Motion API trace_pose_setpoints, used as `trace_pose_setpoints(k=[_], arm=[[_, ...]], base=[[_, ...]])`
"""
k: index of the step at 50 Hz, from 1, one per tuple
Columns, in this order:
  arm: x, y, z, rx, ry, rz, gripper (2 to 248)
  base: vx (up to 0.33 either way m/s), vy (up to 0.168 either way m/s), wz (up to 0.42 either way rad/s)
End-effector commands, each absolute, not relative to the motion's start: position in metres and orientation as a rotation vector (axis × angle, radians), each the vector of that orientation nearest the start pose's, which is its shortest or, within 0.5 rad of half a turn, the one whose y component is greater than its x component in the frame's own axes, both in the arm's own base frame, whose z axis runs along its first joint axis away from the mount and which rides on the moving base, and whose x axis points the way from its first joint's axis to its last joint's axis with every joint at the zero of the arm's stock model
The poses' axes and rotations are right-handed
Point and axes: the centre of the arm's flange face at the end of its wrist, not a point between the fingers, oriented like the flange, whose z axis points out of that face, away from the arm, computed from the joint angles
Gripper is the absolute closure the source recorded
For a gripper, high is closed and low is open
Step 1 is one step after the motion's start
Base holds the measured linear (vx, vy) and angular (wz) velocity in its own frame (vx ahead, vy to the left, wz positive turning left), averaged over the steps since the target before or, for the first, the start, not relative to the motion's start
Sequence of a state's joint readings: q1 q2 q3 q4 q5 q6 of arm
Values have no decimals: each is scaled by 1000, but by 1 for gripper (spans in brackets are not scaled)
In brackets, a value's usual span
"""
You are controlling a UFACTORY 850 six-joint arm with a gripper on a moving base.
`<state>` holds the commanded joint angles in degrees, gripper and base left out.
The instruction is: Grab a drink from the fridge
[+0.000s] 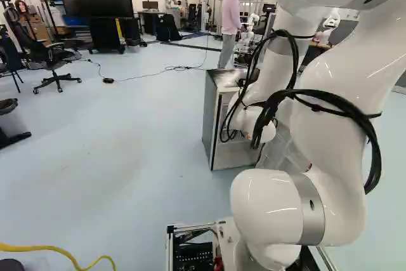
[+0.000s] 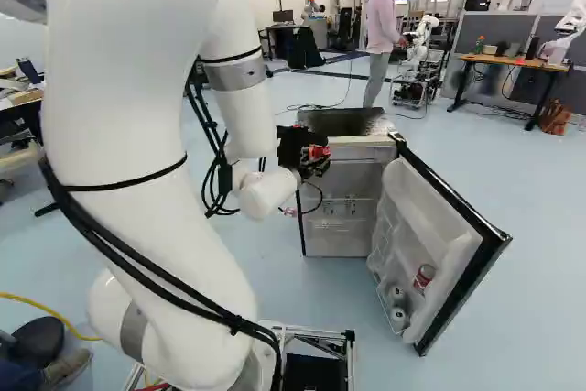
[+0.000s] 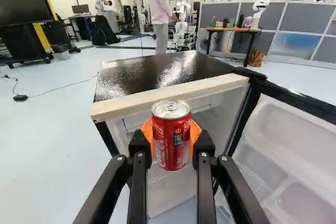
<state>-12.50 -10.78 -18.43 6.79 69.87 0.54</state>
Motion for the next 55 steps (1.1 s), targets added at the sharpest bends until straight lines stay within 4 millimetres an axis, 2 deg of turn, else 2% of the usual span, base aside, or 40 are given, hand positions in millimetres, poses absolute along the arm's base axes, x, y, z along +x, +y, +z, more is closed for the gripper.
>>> trace_pose_setpoints(k=[23,39,55], arm=[[380,-90,346,-2497,446,-2155,161],[408,-92,360,-2442,430,-2212,161],[441,-94,360,-2419,416,-2231,161]], base=[[0,0,0],[0,0,0],[0,0,0]])
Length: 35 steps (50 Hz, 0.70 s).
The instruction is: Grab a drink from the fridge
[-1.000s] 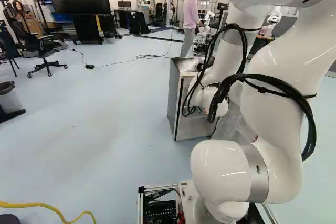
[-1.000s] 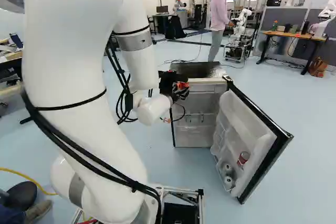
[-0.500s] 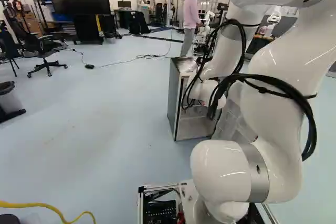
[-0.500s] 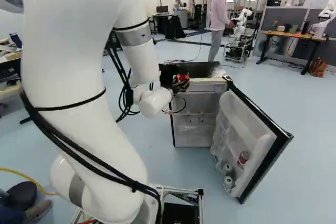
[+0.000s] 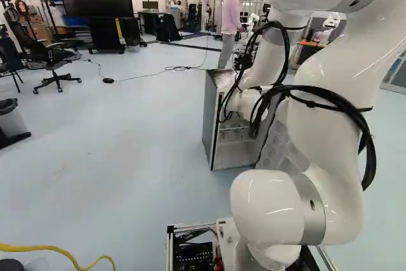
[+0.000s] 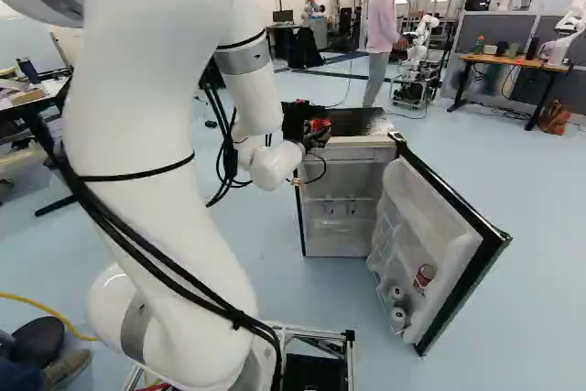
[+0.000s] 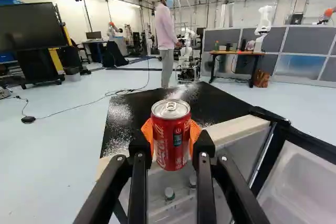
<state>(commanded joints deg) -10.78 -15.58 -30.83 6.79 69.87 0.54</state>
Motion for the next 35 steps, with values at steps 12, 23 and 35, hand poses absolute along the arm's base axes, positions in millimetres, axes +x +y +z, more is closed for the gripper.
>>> trace_pose_setpoints(k=[12,23,35], arm=[[465,-95,358,-2404,406,-2242,161],[488,-96,356,-2388,397,-2254,161],[512,-98,353,-2370,389,-2269,161]], base=[[0,0,0],[0,0,0],[0,0,0]])
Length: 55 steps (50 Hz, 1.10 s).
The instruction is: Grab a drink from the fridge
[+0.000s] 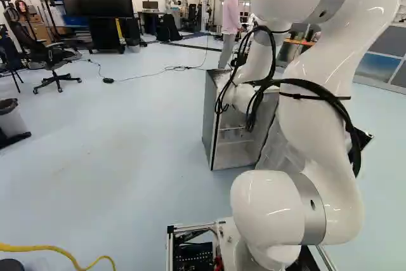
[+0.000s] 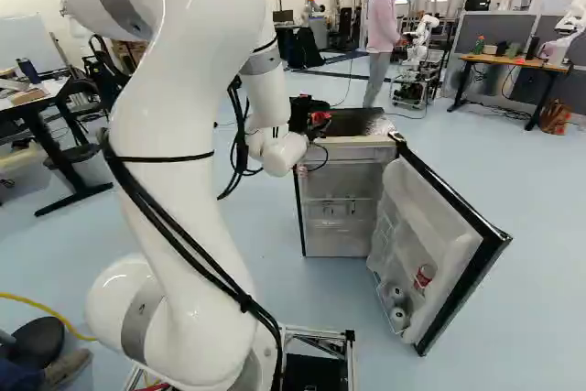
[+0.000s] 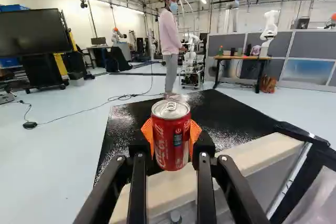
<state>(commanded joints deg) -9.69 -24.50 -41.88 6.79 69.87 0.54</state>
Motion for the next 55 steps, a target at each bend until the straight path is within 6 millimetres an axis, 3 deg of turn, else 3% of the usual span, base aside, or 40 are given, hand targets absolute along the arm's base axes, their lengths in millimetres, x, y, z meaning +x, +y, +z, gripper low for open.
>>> trace_pose_setpoints(k=[21,55], arm=[[547,-99,347,-2351,379,-2281,161],[550,-99,341,-2407,384,-2211,161]], base=[[0,0,0],[0,0,0]])
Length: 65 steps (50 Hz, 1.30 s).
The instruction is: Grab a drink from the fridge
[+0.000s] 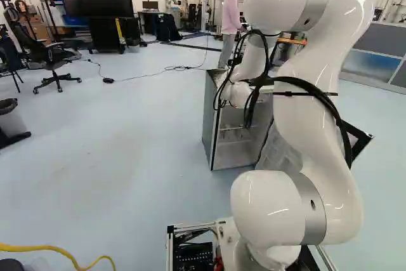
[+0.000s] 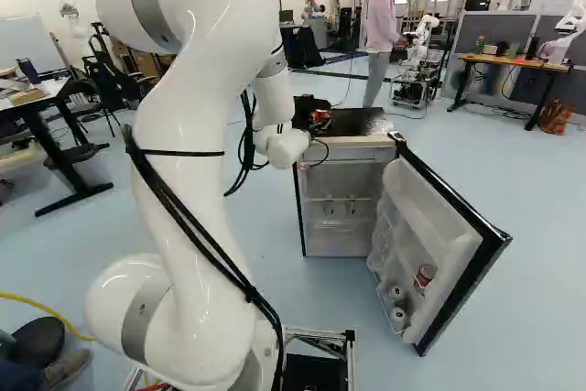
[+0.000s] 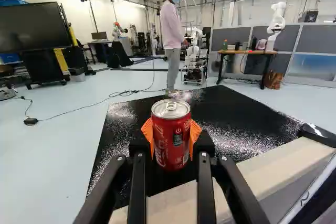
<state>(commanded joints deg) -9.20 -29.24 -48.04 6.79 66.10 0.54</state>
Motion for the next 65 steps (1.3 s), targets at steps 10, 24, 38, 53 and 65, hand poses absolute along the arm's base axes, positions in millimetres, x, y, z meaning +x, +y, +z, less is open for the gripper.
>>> trace_pose_setpoints(k=[10,24,38,53,65], arm=[[550,-99,341,-2408,385,-2209,161],[550,-99,341,-2408,385,-2209,72],[533,-96,352,-2405,385,-2214,3],[504,-96,371,-2393,394,-2232,3],[481,-102,386,-2383,420,-2259,3]], base=[[0,0,0],[0,0,0],[0,0,0],[0,0,0],[0,0,0]])
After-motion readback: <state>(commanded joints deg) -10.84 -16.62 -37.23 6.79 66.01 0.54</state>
